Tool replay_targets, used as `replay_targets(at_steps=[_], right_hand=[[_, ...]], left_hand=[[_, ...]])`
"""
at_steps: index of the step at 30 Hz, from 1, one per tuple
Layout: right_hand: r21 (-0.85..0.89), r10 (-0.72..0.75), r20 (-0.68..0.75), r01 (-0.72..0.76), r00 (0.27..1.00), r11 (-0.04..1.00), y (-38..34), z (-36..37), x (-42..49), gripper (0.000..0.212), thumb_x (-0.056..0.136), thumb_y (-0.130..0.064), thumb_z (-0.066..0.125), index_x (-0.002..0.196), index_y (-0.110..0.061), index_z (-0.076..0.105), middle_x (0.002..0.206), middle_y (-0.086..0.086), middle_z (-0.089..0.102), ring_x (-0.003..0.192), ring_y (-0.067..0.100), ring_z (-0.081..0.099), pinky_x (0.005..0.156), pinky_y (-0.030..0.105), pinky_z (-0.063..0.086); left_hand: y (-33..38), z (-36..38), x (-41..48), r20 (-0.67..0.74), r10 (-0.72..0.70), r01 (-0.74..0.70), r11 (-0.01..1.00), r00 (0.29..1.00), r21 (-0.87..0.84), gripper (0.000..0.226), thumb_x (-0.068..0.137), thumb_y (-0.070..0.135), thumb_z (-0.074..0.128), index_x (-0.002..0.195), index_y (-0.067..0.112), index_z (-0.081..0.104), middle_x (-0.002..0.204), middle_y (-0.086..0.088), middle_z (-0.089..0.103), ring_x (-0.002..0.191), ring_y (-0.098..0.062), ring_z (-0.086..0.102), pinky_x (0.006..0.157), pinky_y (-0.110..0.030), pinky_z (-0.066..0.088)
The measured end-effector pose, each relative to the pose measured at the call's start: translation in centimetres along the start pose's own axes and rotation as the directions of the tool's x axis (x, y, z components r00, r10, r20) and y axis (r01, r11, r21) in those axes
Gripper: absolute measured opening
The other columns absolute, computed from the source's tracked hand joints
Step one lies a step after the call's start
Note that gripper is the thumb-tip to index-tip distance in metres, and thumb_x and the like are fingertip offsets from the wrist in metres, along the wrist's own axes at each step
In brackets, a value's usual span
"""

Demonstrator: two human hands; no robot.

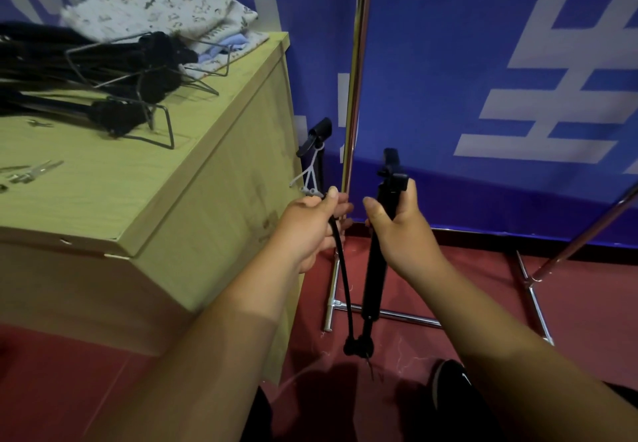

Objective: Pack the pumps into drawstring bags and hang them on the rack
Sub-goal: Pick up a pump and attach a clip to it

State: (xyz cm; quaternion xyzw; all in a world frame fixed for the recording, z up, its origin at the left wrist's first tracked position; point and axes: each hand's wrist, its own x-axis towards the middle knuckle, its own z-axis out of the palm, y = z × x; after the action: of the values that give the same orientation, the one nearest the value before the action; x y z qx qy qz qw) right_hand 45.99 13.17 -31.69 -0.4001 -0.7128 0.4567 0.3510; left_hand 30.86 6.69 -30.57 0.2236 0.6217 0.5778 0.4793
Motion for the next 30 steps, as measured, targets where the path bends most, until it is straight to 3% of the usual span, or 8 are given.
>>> replay_targets(at_steps=[3, 6, 14, 17, 21, 25, 27, 30], right_hand=[[-0.032, 0.000, 0.067, 0.002, 0.998, 1.000, 0.8, 0.8, -0.3, 0.032, 0.111, -0.033, 0.062, 0.135, -0.029, 0.042, 0.087, -0.013, 0.062, 0.065, -0.011, 0.060, 0.055, 0.007, 0.043], [-0.041, -0.008, 0.117, 0.012, 0.993, 0.999, 1.5, 1.4, -0.4, 0.036, 0.110, -0.029, 0.063, 0.140, -0.030, 0.042, 0.104, -0.021, 0.067, 0.082, -0.019, 0.062, 0.065, 0.003, 0.043], [-0.089, 0.031, 0.260, -0.008, 0.965, 0.996, 2.8, 2.8, -1.3, 0.025, 0.111, -0.033, 0.059, 0.129, -0.037, 0.043, 0.105, -0.023, 0.067, 0.092, -0.016, 0.062, 0.072, 0.007, 0.041], [-0.045, 0.049, 0.278, -0.038, 0.959, 0.998, 2.4, 2.7, -1.4, 0.024, 0.112, -0.036, 0.057, 0.134, -0.036, 0.046, 0.110, -0.018, 0.071, 0.099, -0.008, 0.066, 0.079, 0.021, 0.047], [-0.032, 0.053, 0.307, -0.045, 0.950, 0.998, 2.1, 2.8, -1.4, 0.022, 0.111, -0.036, 0.059, 0.131, -0.036, 0.049, 0.104, -0.012, 0.072, 0.092, 0.001, 0.067, 0.084, 0.031, 0.050], [-0.046, 0.052, 0.317, -0.039, 0.947, 0.998, 2.1, 3.0, -1.6, 0.029, 0.104, -0.036, 0.069, 0.128, -0.035, 0.052, 0.108, -0.013, 0.073, 0.099, 0.001, 0.069, 0.087, 0.030, 0.052], [-0.033, 0.044, 0.312, -0.035, 0.949, 0.999, 2.1, 2.8, -1.6, 0.037, 0.100, -0.041, 0.076, 0.129, -0.035, 0.055, 0.113, -0.015, 0.074, 0.103, -0.003, 0.069, 0.088, 0.026, 0.053], [-0.066, 0.037, 0.296, -0.018, 0.955, 0.998, 1.9, 2.6, -1.6, 0.040, 0.095, -0.046, 0.081, 0.127, -0.039, 0.058, 0.109, -0.020, 0.075, 0.099, -0.006, 0.069, 0.083, 0.020, 0.053]], left_hand=[[0.3, 0.1, 0.1, -0.010, -0.006, 0.006, 1.000, 1.000, -0.024, 0.035, 0.110, 0.043, 0.053, 0.125, 0.015, 0.069, 0.123, -0.008, 0.077, 0.111, -0.029, 0.077, 0.102, -0.055, 0.057], [0.5, 0.0, 0.1, -0.010, -0.014, 0.013, 0.999, 1.000, -0.031, 0.034, 0.109, 0.045, 0.053, 0.122, 0.017, 0.068, 0.122, -0.007, 0.077, 0.112, -0.030, 0.076, 0.101, -0.056, 0.057], [0.7, -0.1, -0.5, -0.015, -0.011, 0.011, 1.000, 1.000, -0.021, 0.026, 0.108, 0.045, 0.056, 0.103, 0.023, 0.069, 0.114, -0.008, 0.079, 0.105, -0.027, 0.078, 0.088, -0.051, 0.064], [0.9, -0.4, -0.6, -0.010, -0.002, 0.002, 0.999, 1.000, -0.036, 0.025, 0.109, 0.043, 0.054, 0.100, 0.025, 0.069, 0.115, -0.010, 0.079, 0.105, -0.027, 0.078, 0.082, -0.047, 0.064], [0.7, -0.7, -0.6, 0.010, -0.006, 0.006, 1.000, 1.000, -0.023, 0.021, 0.107, 0.048, 0.056, 0.108, 0.032, 0.069, 0.119, -0.002, 0.078, 0.114, -0.025, 0.075, 0.095, -0.050, 0.061], [0.5, -0.8, -0.4, 0.024, -0.012, 0.012, 1.000, 1.000, -0.003, 0.022, 0.105, 0.050, 0.057, 0.110, 0.032, 0.070, 0.095, 0.010, 0.081, 0.111, -0.022, 0.075, 0.100, -0.051, 0.060], [0.6, -0.8, -0.6, 0.035, -0.003, 0.002, 0.999, 0.999, 0.046, 0.032, 0.104, 0.055, 0.057, 0.124, 0.034, 0.071, 0.107, 0.009, 0.079, 0.109, -0.017, 0.075, 0.101, -0.048, 0.059], [0.5, -0.9, -0.9, 0.070, 0.054, -0.067, 0.978, 0.996, 0.198, 0.045, 0.104, 0.060, 0.052, 0.143, 0.040, 0.064, 0.123, 0.022, 0.071, 0.104, 0.007, 0.063, 0.098, -0.031, 0.052]])
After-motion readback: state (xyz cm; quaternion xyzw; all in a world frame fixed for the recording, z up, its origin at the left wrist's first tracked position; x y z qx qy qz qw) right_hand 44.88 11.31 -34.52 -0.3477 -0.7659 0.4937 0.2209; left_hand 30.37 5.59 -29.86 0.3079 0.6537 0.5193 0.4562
